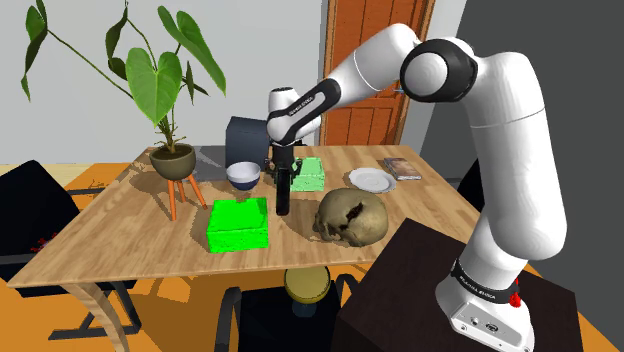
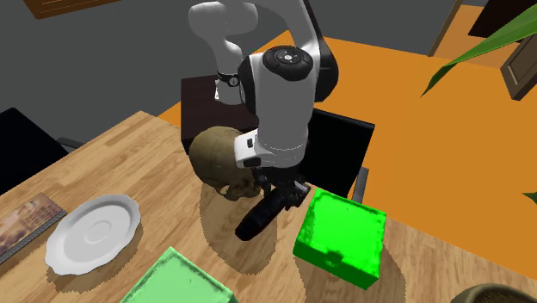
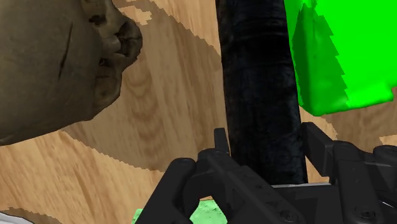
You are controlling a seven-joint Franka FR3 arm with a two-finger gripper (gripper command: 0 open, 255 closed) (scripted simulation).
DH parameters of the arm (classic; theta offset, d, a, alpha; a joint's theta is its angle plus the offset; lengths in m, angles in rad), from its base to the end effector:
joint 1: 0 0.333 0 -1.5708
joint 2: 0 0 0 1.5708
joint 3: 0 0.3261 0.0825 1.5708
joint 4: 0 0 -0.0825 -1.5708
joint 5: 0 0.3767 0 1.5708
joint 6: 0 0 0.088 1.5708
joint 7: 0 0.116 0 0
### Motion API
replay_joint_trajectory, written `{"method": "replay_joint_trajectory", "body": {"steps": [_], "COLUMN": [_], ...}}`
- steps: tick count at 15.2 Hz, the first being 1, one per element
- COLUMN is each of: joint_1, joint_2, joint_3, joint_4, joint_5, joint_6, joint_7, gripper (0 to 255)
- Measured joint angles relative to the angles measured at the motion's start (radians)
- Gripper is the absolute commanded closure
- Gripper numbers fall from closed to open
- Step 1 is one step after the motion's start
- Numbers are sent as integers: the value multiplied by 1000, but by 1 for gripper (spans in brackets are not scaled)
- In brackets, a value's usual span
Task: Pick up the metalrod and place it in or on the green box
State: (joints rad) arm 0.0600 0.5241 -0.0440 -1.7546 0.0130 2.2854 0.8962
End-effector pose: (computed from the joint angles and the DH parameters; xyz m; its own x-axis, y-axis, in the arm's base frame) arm 0.6631 0.0137 0.2767 0.6350 -0.7724 0.0140 -0.7725 -0.6350 0.0019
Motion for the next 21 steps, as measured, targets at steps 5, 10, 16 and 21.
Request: {"method": "replay_joint_trajectory", "body": {"steps": [5, 10, 16, 21], "joint_1": [70, 137, 184, 187], "joint_2": [88, 191, 316, 355], "joint_3": [17, 31, 39, 39], "joint_4": [155, 326, 515, 516], "joint_5": [-10, -18, -24, -24], "joint_6": [-68, -137, -202, -163], "joint_7": [92, 176, 233, 238], "gripper": [255, 255, 255, 255]}}
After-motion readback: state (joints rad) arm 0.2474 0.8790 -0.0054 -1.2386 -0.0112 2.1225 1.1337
